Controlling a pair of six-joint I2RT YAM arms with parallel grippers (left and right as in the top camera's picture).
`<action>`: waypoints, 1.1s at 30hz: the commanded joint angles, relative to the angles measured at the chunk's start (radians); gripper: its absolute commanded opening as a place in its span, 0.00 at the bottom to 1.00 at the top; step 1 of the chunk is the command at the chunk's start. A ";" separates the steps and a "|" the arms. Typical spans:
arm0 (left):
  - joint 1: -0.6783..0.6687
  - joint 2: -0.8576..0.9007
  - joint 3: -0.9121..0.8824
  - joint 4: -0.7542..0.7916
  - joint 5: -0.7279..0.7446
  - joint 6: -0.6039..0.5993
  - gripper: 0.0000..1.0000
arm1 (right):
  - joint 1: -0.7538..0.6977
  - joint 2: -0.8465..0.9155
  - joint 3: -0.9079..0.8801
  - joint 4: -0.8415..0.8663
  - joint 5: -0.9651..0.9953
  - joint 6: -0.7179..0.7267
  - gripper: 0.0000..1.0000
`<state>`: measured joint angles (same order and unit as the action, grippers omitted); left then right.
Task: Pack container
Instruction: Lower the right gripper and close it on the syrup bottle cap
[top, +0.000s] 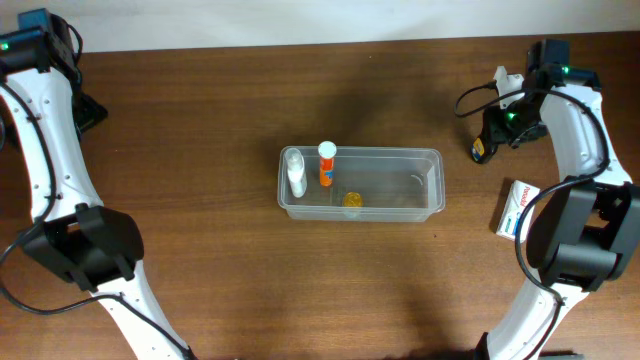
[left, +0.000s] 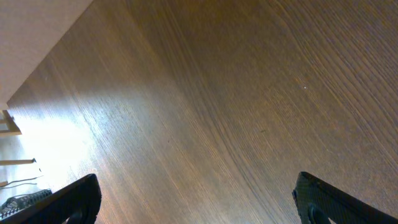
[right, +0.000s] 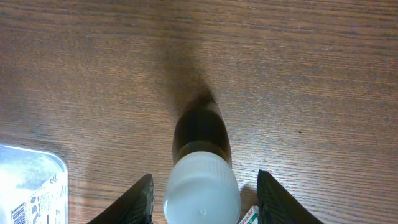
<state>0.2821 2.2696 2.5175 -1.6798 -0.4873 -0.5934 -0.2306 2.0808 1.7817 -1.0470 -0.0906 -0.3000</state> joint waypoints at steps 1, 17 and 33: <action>0.002 0.003 0.019 -0.001 -0.014 0.008 0.99 | -0.006 0.004 -0.005 -0.003 0.008 -0.006 0.45; 0.002 0.003 0.019 -0.001 -0.014 0.008 0.99 | -0.006 0.004 -0.005 -0.003 -0.014 -0.006 0.44; 0.002 0.003 0.019 -0.001 -0.014 0.008 0.99 | -0.005 0.004 -0.005 -0.003 -0.014 0.002 0.47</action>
<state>0.2821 2.2696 2.5175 -1.6798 -0.4873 -0.5938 -0.2306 2.0808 1.7817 -1.0473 -0.0952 -0.2989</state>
